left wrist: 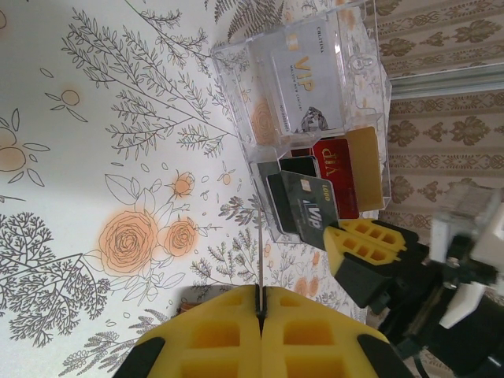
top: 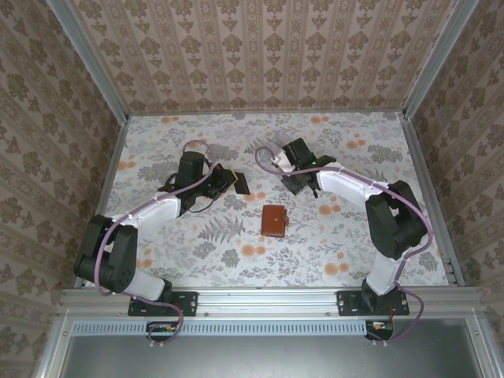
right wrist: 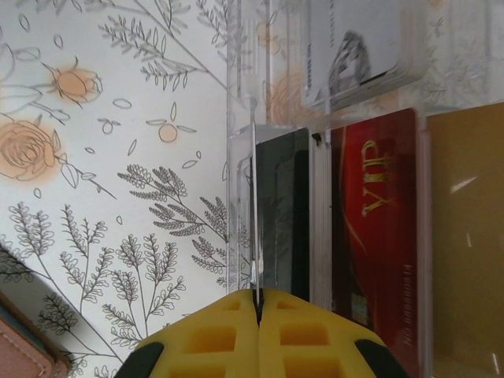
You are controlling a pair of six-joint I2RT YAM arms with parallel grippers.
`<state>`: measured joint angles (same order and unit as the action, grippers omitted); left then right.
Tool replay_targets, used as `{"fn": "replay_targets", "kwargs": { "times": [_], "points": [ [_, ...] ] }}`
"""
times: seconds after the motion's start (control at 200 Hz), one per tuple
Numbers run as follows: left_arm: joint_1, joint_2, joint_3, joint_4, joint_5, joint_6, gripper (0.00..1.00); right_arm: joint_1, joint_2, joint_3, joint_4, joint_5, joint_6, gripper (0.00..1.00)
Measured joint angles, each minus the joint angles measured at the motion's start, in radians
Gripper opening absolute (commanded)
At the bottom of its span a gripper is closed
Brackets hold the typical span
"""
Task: Put the credit cards into the card holder
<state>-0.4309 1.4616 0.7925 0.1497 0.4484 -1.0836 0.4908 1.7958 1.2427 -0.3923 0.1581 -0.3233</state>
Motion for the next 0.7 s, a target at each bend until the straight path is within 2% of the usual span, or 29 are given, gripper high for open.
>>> {"fn": "replay_targets", "kwargs": {
  "times": [0.28, 0.7],
  "points": [
    [0.0, 0.011, 0.0, 0.0, 0.0, 0.0, 0.0, 0.0, 0.038, 0.0, 0.003, 0.006, -0.004, 0.03],
    [0.0, 0.015, 0.0, 0.01, 0.0, 0.0, 0.0, 0.034, 0.038, 0.0, -0.001, -0.092, 0.057, 0.04]
  ]
}}
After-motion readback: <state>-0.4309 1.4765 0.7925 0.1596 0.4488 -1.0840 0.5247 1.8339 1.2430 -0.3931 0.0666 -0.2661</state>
